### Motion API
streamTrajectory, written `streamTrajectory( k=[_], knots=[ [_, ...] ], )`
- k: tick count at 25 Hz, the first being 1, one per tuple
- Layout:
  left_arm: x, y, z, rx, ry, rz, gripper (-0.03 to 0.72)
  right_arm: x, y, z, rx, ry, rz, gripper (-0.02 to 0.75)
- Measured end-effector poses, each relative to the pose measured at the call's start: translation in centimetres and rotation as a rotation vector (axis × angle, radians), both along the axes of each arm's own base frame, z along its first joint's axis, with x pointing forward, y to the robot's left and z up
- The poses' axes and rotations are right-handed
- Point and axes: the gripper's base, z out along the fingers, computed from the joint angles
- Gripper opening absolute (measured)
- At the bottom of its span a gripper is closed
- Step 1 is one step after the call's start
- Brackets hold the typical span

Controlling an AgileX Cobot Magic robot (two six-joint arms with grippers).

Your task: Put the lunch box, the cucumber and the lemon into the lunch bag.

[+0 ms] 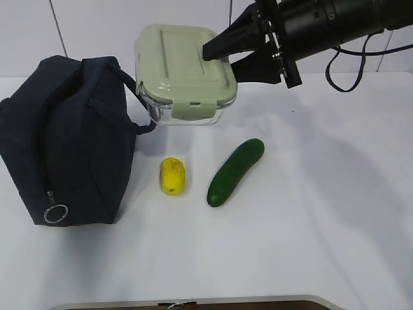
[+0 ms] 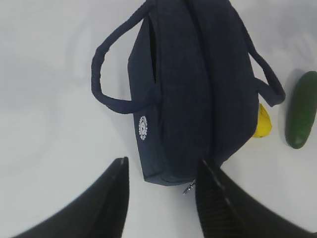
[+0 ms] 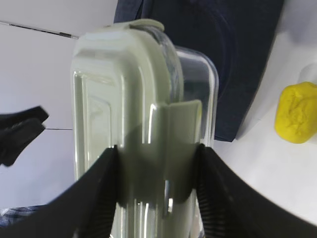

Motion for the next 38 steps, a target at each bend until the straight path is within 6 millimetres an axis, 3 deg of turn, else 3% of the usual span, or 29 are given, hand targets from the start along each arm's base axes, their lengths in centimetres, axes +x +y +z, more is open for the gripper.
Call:
streamTrajectory(
  k=[9,17,24,27,31,38],
  knots=[
    [8.6,-0.8,-0.6,-0.008,0.279,-0.058,0.323,-0.6,1.6,0.0,0.004,0.001,0.041,0.357],
    [13.4,-1.8,-2.8,-0.058,0.353,-0.131,0.319,-0.7,1.9,0.3,0.035,0.007,0.039,0.357],
    [16.1,-2.1,-7.5,-0.058,0.475,-0.172,0.310,-0.7,1.9,0.3,0.039,0.006,0.039,0.357],
    [16.6,-2.3,-8.2,-0.072,0.485,-0.192,0.244,-0.7,1.9,0.4,0.044,0.005,0.036,0.357],
    [17.0,-2.6,-7.4,-0.088,0.447,-0.225,0.041,-0.7,1.9,0.4,0.048,0.002,0.037,0.356],
    [17.5,-3.6,-3.9,-0.191,0.378,-0.285,0.011,-0.6,2.0,0.7,0.080,-0.028,0.042,0.356]
  ],
)
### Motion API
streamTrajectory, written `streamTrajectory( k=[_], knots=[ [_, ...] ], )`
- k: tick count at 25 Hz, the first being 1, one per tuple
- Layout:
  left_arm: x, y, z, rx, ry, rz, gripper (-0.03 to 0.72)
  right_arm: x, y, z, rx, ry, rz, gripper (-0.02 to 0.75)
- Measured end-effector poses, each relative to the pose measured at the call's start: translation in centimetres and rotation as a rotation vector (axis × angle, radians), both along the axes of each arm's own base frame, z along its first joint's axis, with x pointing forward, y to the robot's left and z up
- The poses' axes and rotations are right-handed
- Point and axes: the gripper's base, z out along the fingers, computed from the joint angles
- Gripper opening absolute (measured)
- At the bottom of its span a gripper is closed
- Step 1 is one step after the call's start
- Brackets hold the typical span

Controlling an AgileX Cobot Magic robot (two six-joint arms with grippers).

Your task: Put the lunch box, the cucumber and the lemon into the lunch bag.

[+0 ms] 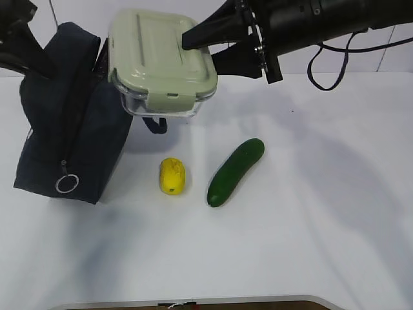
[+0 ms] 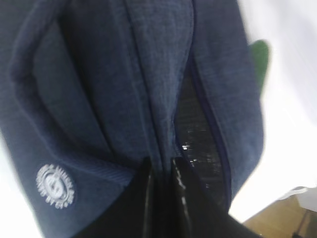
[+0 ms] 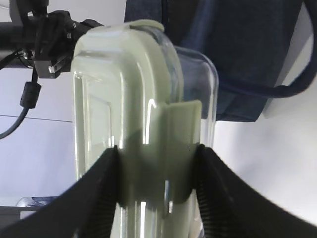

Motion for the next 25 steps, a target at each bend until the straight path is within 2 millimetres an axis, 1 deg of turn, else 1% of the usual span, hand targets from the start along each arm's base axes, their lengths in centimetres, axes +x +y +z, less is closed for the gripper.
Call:
streamTrajectory(
  k=[3,9,14,25],
  knots=[
    [-0.1,-0.2,0.8,-0.027,0.002,-0.018,0.011,0.1,0.1,0.4,0.045,-0.012,-0.005,0.356],
    [-0.5,-0.6,0.9,-0.067,0.043,-0.045,0.011,0.1,0.2,0.6,0.069,-0.021,-0.008,0.356],
    [-0.6,-1.1,1.3,-0.133,0.037,-0.060,0.011,0.1,0.2,0.6,0.070,-0.023,-0.007,0.356],
    [-0.6,-1.1,1.3,-0.141,0.031,-0.066,0.011,0.1,0.2,0.6,0.072,-0.025,-0.007,0.356]
  ],
)
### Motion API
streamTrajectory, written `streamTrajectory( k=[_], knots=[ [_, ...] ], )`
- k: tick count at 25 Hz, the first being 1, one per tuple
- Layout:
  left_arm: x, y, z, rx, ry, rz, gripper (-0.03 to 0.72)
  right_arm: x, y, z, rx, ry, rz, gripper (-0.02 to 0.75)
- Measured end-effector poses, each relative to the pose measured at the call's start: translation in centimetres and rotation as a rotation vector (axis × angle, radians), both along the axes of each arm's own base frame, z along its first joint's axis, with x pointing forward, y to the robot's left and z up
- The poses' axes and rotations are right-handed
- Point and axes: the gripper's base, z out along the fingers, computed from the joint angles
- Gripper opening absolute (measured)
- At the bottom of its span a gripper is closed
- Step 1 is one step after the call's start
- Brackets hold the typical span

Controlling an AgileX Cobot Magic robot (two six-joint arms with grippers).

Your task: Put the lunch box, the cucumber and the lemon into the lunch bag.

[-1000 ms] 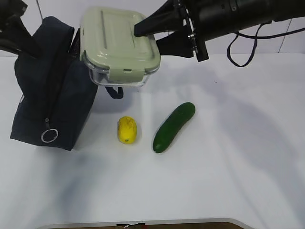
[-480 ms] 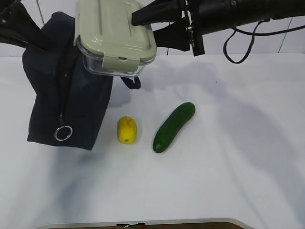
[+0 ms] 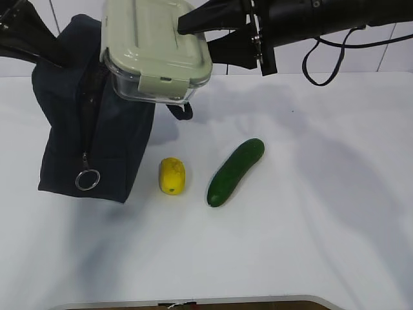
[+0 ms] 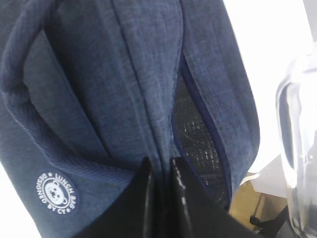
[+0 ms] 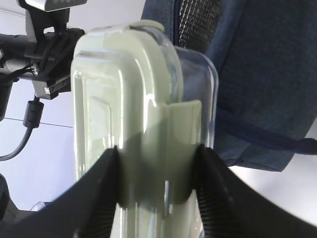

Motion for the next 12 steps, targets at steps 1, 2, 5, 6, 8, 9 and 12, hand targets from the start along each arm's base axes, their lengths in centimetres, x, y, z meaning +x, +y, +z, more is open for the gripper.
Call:
streamTrajectory(
  k=[1,2,5,6,8,9,12],
  knots=[
    [0.00,0.00,0.00,0.001,-0.001,-0.001,0.011,0.00,0.00,0.00,0.000,0.000,0.000,0.356],
    [0.00,0.00,0.00,0.001,-0.002,-0.003,0.011,0.00,0.00,0.00,0.000,0.000,0.000,0.356],
    [0.00,0.00,0.00,0.002,-0.005,-0.005,0.011,-0.02,0.08,0.00,0.000,0.000,0.001,0.356],
    [0.00,0.00,0.00,0.002,-0.005,-0.006,0.011,-0.04,0.11,0.00,0.000,0.000,0.001,0.356],
    [0.00,0.00,0.00,0.003,-0.008,-0.009,0.011,-0.04,0.11,0.00,-0.001,-0.008,0.004,0.356],
    [0.00,0.00,0.00,0.004,-0.009,-0.011,0.011,-0.05,0.10,-0.06,-0.009,-0.018,0.007,0.356],
    [0.00,0.00,0.00,0.004,-0.009,-0.011,0.011,-0.10,0.03,-0.30,-0.039,-0.037,0.019,0.356]
  ],
)
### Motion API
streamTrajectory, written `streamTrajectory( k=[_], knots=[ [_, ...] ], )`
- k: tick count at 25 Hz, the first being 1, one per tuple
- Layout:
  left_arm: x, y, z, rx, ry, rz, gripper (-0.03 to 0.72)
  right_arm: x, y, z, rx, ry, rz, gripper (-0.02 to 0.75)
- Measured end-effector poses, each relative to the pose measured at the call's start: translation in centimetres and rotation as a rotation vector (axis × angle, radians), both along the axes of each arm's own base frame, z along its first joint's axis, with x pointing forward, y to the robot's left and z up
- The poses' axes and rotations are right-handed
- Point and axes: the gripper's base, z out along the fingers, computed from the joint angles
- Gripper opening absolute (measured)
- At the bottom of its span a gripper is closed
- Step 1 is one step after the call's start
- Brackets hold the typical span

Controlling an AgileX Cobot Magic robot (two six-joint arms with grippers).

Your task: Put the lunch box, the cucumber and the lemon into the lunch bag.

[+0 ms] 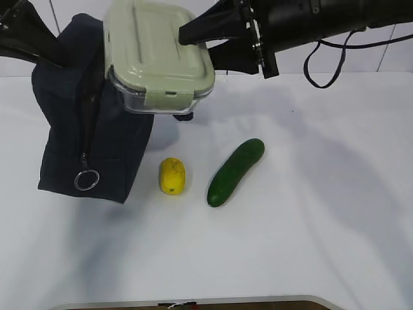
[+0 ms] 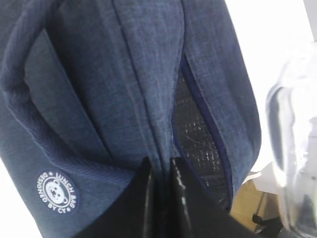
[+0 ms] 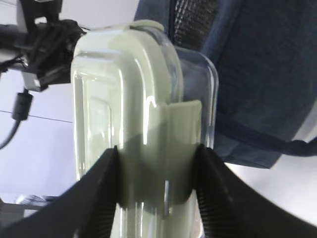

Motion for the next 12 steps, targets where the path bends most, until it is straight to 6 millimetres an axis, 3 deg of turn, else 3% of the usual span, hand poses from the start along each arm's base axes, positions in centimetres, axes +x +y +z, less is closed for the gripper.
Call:
streamTrajectory(
  k=[7,12],
  knots=[
    [0.0,0.0,0.0,0.000,-0.004,-0.005,0.011,0.1,0.0,-0.1,-0.014,-0.012,-0.008,0.356],
    [0.0,-0.1,0.1,-0.005,-0.010,-0.010,0.011,1.2,-0.1,-0.3,-0.020,-0.038,-0.123,0.356]
  ],
)
